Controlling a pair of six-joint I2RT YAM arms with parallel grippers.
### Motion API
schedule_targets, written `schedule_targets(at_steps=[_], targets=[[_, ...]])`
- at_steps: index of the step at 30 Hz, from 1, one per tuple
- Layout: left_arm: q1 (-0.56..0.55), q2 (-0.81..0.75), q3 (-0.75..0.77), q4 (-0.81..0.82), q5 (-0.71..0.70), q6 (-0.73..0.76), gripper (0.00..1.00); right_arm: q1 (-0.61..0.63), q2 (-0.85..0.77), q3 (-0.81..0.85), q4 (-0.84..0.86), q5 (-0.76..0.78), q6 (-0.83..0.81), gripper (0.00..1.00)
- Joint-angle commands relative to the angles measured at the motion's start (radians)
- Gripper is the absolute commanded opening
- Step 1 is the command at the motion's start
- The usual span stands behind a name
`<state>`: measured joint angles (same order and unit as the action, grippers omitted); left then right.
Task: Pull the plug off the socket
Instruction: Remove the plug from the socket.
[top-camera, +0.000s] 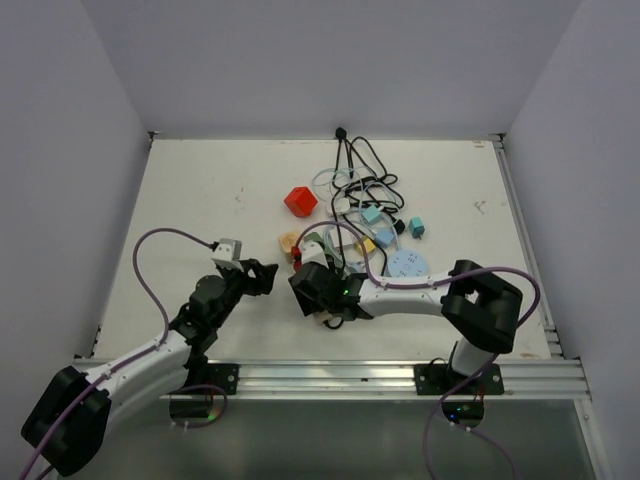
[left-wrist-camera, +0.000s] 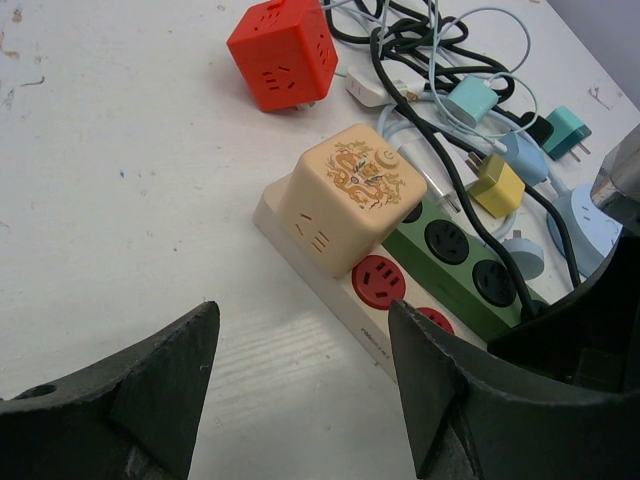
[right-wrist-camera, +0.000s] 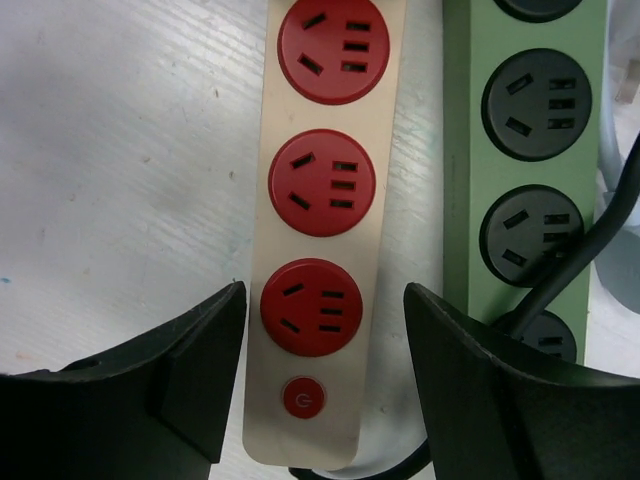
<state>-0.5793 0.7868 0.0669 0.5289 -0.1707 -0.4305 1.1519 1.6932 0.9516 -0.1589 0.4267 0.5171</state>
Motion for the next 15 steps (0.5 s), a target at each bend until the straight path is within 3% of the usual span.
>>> schedule_targets(at_steps=[1, 4, 5, 7, 8, 11, 15], targets=[[-0.002, 0.009, 0.002, 0.029, -0.007, -0.002, 0.72, 0.003, 0.025, -0.007, 0.042, -0.019, 0.014, 0.66], [-0.002, 0.009, -0.001, 0.037, 0.002, 0.009, 0.72, 0.008, 0.046, -0.014, 0.052, -0.055, 0.009, 0.6], [-0.002, 0.009, -0.003, 0.042, 0.007, 0.015, 0.72, 0.009, 0.045, -0.033, 0.058, -0.057, 0.008, 0.45], [-0.002, 0.011, -0.007, 0.058, 0.025, 0.025, 0.72, 0.011, 0.01, -0.083, 0.065, -0.048, 0.009, 0.3], [-0.002, 0.014, -0.009, 0.066, 0.033, 0.029, 0.72, 0.009, -0.009, -0.103, 0.077, -0.049, 0.006, 0.15], [-0.004, 0.023, -0.004, 0.079, 0.075, 0.055, 0.72, 0.009, -0.09, -0.186, 0.105, -0.071, -0.035, 0.01], [-0.004, 0.038, -0.004, 0.123, 0.132, 0.091, 0.73, 0.008, -0.161, -0.246, 0.087, -0.083, -0.123, 0.0]])
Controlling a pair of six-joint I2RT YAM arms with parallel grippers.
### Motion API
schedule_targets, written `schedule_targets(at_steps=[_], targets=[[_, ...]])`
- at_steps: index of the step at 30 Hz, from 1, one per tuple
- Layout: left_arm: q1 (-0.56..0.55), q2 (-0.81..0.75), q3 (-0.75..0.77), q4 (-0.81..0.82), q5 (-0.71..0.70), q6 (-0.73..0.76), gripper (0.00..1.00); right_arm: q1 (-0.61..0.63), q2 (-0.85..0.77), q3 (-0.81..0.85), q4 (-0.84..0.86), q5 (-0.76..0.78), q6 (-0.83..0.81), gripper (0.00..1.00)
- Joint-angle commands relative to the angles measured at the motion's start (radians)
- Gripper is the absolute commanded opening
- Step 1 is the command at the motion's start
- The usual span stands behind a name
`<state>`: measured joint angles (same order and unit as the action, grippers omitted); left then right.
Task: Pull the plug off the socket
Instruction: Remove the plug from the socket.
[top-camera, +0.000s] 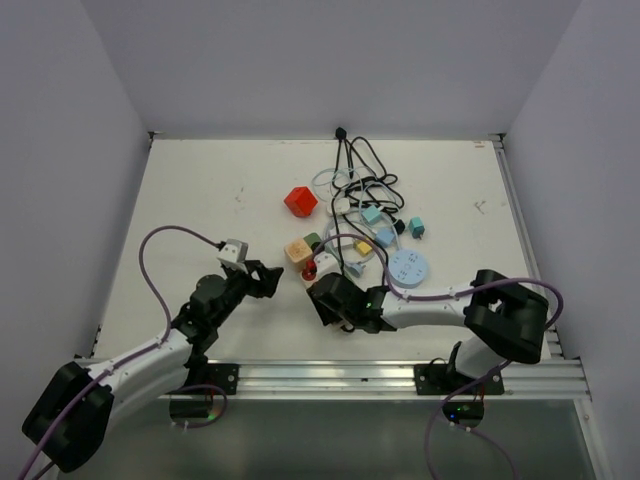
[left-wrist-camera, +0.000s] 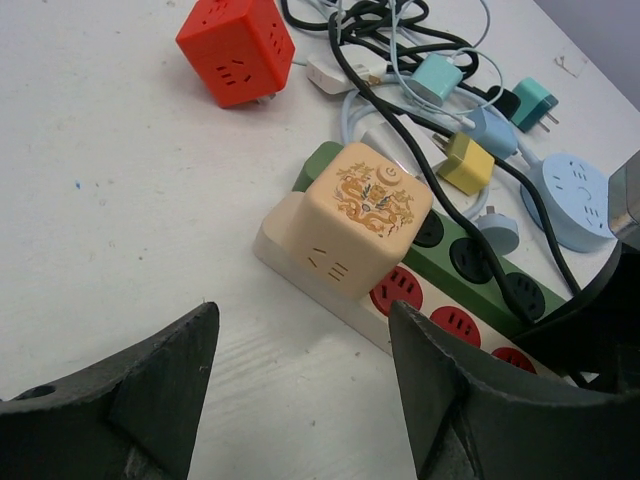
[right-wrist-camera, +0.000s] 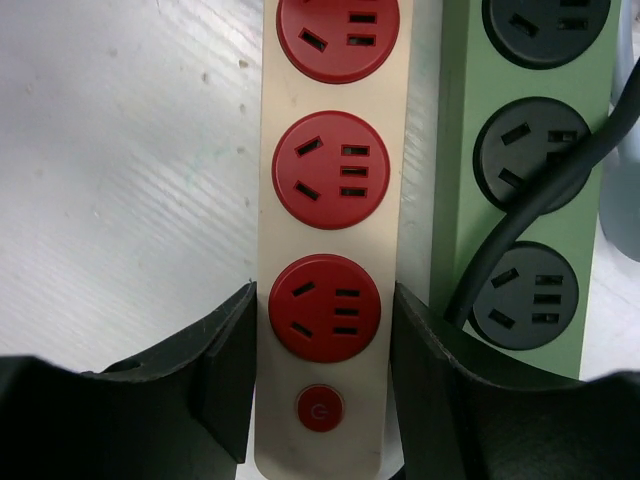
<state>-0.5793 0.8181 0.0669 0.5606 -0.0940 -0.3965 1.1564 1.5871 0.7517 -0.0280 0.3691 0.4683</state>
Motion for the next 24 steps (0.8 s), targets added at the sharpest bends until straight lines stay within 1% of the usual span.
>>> schedule_targets(at_steps=[1, 3, 4, 6, 9, 11, 15, 19, 23, 24], targets=[[-0.004, 0.009, -0.004, 0.096, 0.071, 0.068, 0.73, 0.005, -0.061, -0.057, -0.053, -0.027, -0.083, 0.0], [-0.005, 0.018, -0.01, 0.117, 0.088, 0.074, 0.76, 0.005, -0.081, -0.069, -0.069, -0.032, -0.105, 0.0], [-0.005, 0.024, -0.013, 0.145, 0.124, 0.079, 0.78, 0.003, -0.087, -0.08, -0.07, -0.033, -0.126, 0.0], [-0.011, 0.039, -0.019, 0.174, 0.143, 0.09, 0.86, 0.003, -0.101, -0.089, -0.07, -0.044, -0.143, 0.0], [-0.03, 0.059, -0.019, 0.225, 0.177, 0.122, 0.91, 0.003, -0.111, -0.098, -0.081, -0.032, -0.155, 0.0], [-0.043, 0.076, -0.015, 0.254, 0.191, 0.159, 0.91, -0.003, -0.116, -0.103, -0.082, -0.033, -0.161, 0.0], [-0.076, 0.169, 0.016, 0.252, 0.185, 0.215, 0.92, -0.017, -0.144, -0.123, -0.07, -0.067, -0.181, 0.0], [-0.099, 0.208, 0.02, 0.306, 0.169, 0.272, 0.92, -0.018, -0.153, -0.146, -0.058, -0.067, -0.195, 0.0], [-0.117, 0.248, 0.051, 0.314, 0.142, 0.33, 0.92, -0.02, -0.144, -0.16, -0.035, -0.098, -0.203, 0.0], [-0.123, 0.254, 0.053, 0.341, 0.143, 0.344, 0.92, -0.018, -0.139, -0.161, -0.032, -0.104, -0.207, 0.0]])
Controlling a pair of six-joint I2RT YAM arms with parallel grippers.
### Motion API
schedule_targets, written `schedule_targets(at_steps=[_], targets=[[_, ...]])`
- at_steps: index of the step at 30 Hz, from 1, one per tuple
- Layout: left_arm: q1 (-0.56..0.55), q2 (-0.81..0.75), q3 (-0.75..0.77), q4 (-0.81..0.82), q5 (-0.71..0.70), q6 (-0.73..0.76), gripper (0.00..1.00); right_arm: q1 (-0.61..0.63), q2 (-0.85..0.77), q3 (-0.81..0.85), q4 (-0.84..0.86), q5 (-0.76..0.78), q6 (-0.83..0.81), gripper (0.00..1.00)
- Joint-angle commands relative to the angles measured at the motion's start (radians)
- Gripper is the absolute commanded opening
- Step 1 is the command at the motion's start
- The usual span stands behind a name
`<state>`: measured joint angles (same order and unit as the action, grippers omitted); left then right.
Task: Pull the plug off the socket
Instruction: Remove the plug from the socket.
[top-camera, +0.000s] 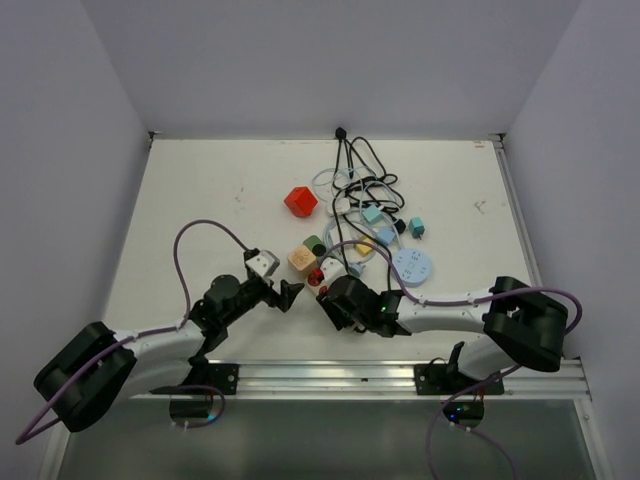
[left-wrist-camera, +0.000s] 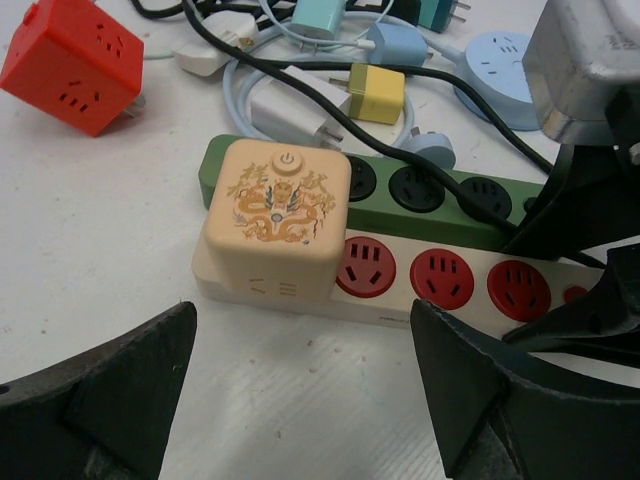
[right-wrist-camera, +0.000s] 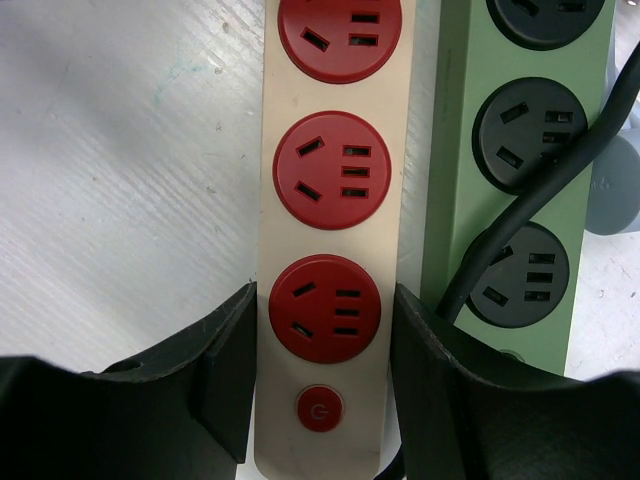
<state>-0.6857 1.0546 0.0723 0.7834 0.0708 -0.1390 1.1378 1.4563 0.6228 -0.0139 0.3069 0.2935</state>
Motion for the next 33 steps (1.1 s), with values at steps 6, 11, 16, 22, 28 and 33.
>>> schedule_targets(at_steps=[6, 11, 16, 22, 28, 33], targets=[[-0.018, 0.165, 0.115, 0.174, 0.018, 0.133, 0.92, -0.001, -0.004, -0.038, -0.032, -0.066, -0.042, 0.0], [-0.021, 0.275, 0.185, 0.182, 0.014, 0.174, 0.92, -0.001, -0.01, -0.046, -0.023, -0.075, -0.05, 0.0], [-0.021, 0.318, 0.231, 0.139, 0.015, 0.199, 0.9, -0.001, -0.014, -0.051, -0.018, -0.1, -0.056, 0.0], [-0.023, 0.364, 0.261, 0.111, 0.037, 0.207, 0.72, -0.001, -0.017, -0.054, -0.014, -0.114, -0.059, 0.0], [-0.025, 0.381, 0.242, 0.099, 0.021, 0.211, 0.69, -0.006, -0.03, -0.064, -0.006, -0.117, -0.057, 0.0], [-0.025, 0.398, 0.257, 0.061, -0.011, 0.217, 0.77, -0.009, -0.028, -0.063, -0.008, -0.12, -0.059, 0.0]])
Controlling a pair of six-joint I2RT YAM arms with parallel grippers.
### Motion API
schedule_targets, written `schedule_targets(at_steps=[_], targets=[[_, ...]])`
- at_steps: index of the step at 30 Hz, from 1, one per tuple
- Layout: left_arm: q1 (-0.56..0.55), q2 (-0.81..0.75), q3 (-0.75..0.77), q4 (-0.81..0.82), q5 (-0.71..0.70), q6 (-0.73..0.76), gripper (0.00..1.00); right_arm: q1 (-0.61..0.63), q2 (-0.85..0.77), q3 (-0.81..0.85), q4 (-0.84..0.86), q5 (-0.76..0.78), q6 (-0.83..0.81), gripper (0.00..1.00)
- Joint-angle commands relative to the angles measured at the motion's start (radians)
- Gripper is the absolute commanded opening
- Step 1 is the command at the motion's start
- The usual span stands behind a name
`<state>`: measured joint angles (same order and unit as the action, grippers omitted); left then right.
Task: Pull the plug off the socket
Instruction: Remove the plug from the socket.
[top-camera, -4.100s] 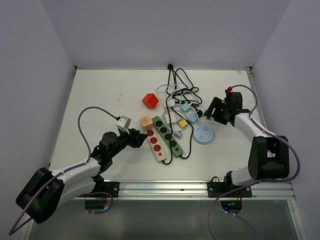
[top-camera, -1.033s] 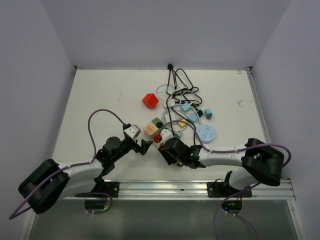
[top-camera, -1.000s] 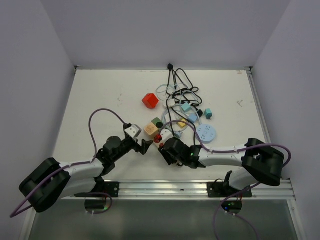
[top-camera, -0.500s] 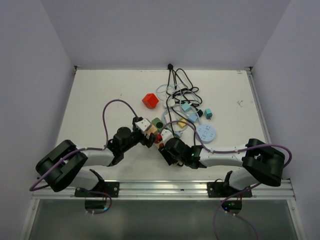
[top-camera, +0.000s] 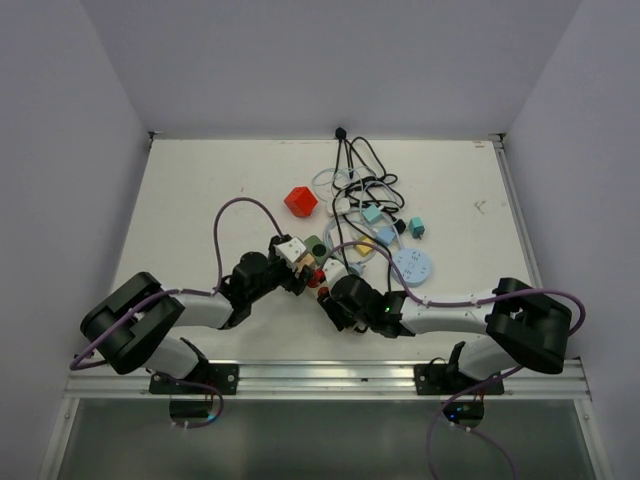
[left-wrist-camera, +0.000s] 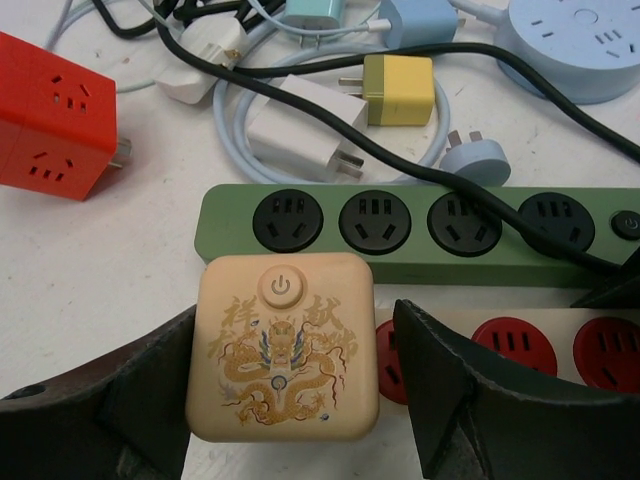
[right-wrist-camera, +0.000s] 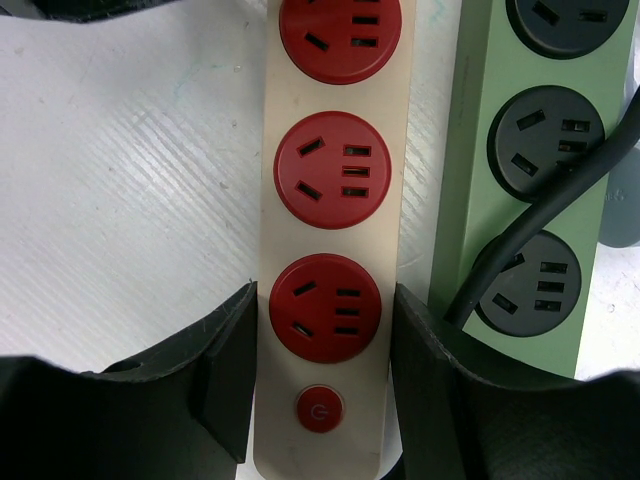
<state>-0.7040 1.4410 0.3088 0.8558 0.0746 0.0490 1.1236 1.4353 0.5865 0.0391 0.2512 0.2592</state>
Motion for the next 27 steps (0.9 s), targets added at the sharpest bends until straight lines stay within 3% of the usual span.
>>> schedule_targets(at_steps=[1, 6, 9, 16, 19, 23, 27], targets=[[-0.006, 0.015, 0.023, -0.017, -0.015, 0.029, 0.77, 0.005, -0.01, -0.028, -0.061, -0.064, -0.023, 0.0], [-0.006, 0.045, 0.05, -0.063, -0.051, 0.011, 0.73, 0.004, -0.013, -0.028, -0.059, -0.066, -0.024, 0.0], [-0.006, 0.038, 0.044, -0.049, -0.056, 0.0, 0.64, 0.004, -0.009, -0.028, -0.059, -0.069, -0.025, 0.0], [-0.006, 0.003, 0.027, -0.043, -0.099, -0.014, 0.12, 0.004, -0.009, -0.025, -0.064, -0.073, -0.025, 0.0], [-0.006, -0.014, 0.029, -0.054, -0.102, -0.015, 0.0, 0.004, -0.003, -0.019, -0.074, -0.049, -0.025, 0.0], [-0.006, -0.042, 0.061, -0.127, -0.119, -0.018, 0.0, 0.005, 0.059, 0.024, -0.131, -0.012, 0.003, 0.0], [-0.006, -0.05, 0.145, -0.334, -0.189, -0.035, 0.0, 0.016, 0.06, 0.042, -0.157, 0.029, 0.017, 0.0]])
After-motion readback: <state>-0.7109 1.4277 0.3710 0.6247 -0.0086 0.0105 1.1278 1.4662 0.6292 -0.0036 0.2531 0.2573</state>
